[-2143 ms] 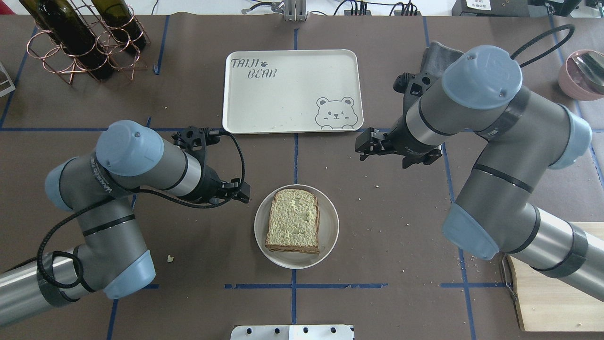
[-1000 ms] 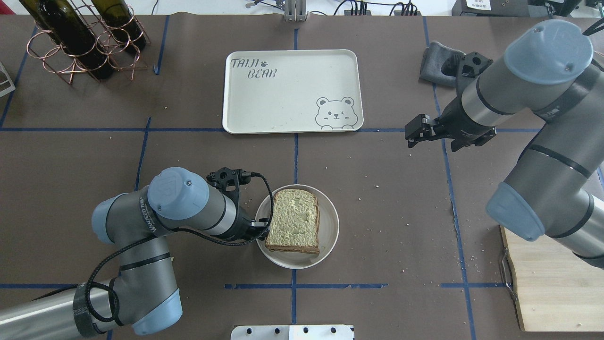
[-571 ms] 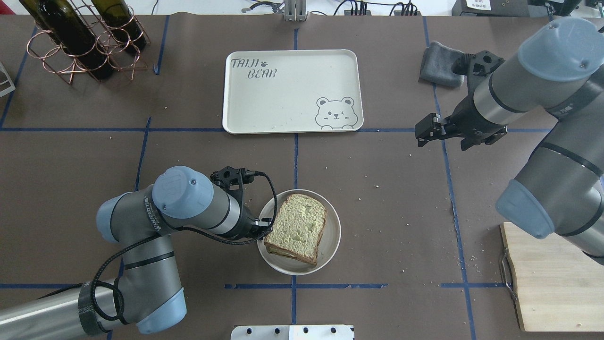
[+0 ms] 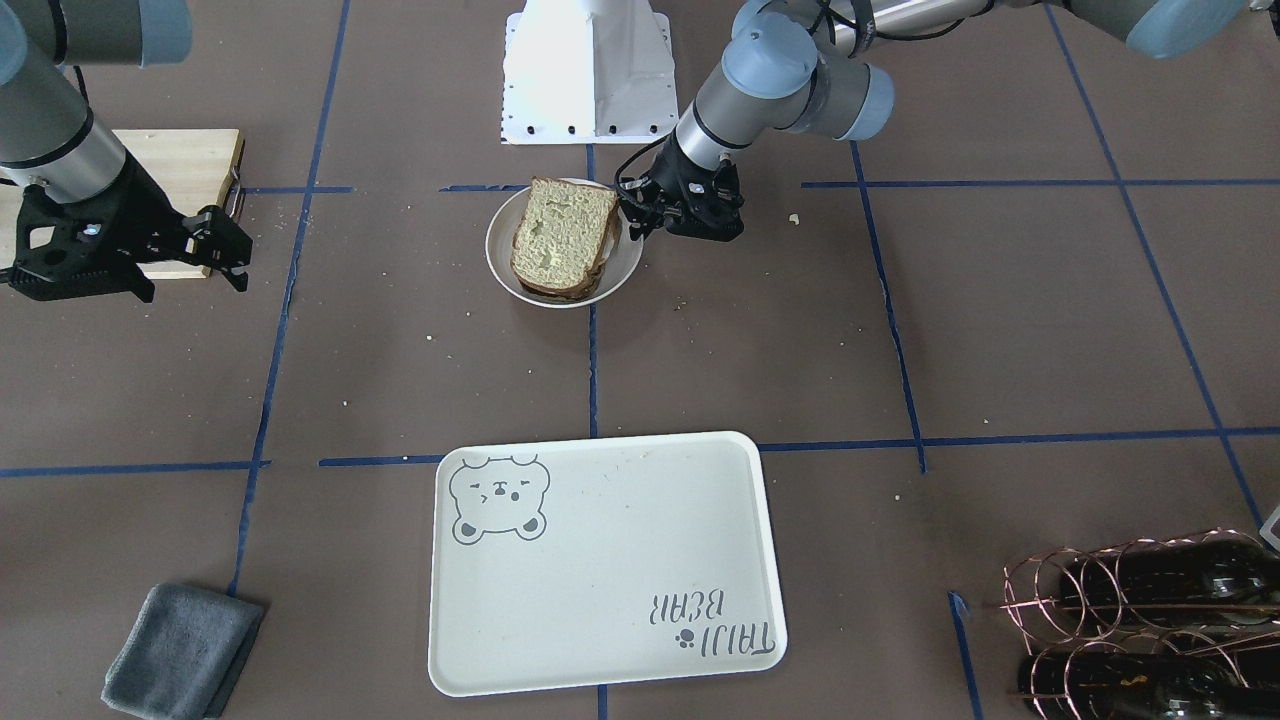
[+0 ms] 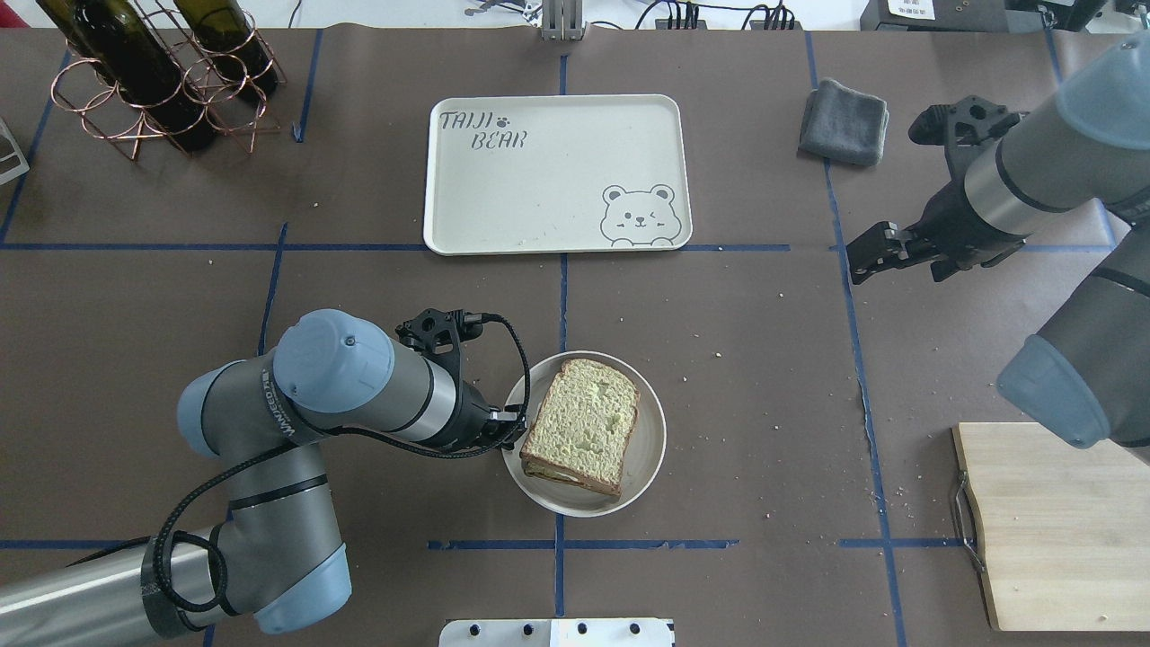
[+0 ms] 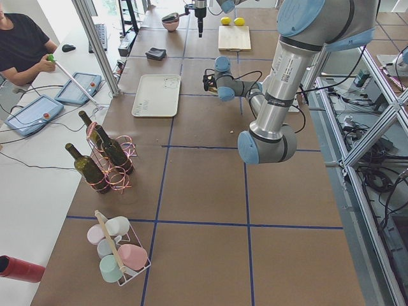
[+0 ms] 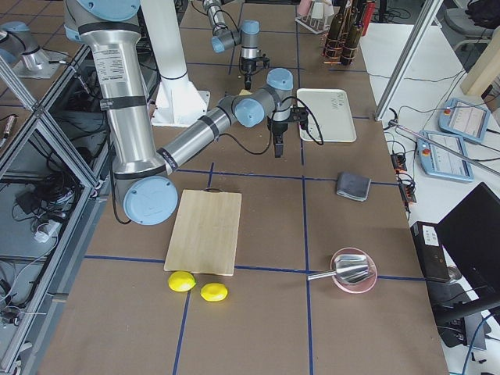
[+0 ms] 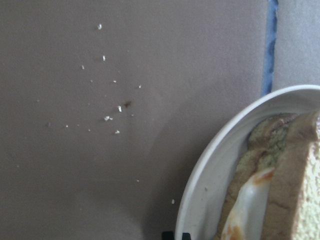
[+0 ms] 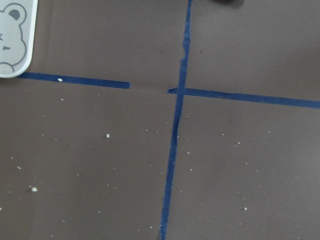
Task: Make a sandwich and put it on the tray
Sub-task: 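Carry the plate onto the tray with the left gripper while the right withdraws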
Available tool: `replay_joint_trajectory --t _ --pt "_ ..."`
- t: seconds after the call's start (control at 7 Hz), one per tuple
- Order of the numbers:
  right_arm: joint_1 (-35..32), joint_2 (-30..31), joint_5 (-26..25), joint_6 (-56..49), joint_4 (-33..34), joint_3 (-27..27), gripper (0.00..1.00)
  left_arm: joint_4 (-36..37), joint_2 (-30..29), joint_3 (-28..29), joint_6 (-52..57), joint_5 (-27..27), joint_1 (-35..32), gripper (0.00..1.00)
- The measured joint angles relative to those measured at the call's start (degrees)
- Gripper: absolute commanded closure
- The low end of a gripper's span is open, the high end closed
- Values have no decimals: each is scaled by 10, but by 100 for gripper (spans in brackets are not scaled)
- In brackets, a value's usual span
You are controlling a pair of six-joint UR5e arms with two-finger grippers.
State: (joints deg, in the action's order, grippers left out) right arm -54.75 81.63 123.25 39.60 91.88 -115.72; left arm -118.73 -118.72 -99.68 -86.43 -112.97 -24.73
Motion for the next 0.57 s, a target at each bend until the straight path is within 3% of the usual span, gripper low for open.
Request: replay_joint_trajectory --t 0.29,0.57 --pt "-39 51 3 -94 -2 2 0 -2 -20 1 -76 -23 -46 100" --pt "-113 102 41 -218 -2 23 0 -2 -57 50 -154 -27 -92 100"
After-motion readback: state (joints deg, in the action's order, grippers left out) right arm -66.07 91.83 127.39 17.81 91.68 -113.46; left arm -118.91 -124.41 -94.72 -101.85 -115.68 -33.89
